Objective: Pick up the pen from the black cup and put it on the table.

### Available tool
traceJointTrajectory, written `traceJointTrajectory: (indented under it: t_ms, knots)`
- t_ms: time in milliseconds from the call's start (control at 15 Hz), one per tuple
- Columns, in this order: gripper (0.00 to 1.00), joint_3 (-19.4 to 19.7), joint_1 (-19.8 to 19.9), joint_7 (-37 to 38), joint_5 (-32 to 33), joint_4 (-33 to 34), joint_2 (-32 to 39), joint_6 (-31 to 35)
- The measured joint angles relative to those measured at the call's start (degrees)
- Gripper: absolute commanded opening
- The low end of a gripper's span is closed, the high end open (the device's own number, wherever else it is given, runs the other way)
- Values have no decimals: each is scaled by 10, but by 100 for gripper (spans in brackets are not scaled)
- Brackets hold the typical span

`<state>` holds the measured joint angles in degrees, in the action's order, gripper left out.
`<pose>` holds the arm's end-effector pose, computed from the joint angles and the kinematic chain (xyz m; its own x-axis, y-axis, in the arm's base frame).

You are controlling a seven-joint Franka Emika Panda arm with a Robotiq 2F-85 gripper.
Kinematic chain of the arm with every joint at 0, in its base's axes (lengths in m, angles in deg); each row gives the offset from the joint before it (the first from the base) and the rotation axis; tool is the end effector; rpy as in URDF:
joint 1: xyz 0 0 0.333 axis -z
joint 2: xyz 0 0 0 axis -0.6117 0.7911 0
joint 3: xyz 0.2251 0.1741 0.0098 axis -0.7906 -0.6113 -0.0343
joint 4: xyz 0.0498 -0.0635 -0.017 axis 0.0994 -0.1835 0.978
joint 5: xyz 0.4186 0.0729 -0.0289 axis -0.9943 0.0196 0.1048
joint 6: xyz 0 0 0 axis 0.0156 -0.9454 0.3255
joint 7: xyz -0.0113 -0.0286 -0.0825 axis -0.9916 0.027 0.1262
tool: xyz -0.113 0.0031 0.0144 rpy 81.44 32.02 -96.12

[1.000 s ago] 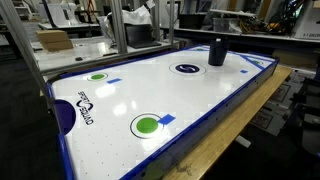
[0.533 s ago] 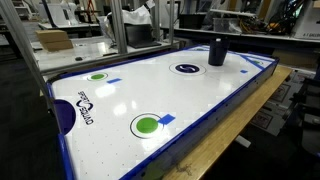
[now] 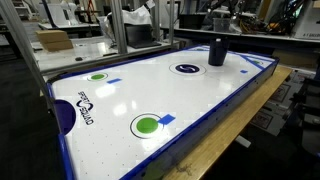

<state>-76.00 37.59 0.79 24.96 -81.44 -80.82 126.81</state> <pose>0.5845 0.0040 0.2992 0.4662 -0.7952 -0.3878 -0.8825 -0.3874 -0.2666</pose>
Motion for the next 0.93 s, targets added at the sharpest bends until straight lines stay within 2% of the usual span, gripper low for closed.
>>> traceJointTrajectory:
  t_ms: [333,933]
  knots:
    - [100,1,0,150,-4,-15,-13,6]
    - [100,0,0,162,-14,-22,-17,-2]
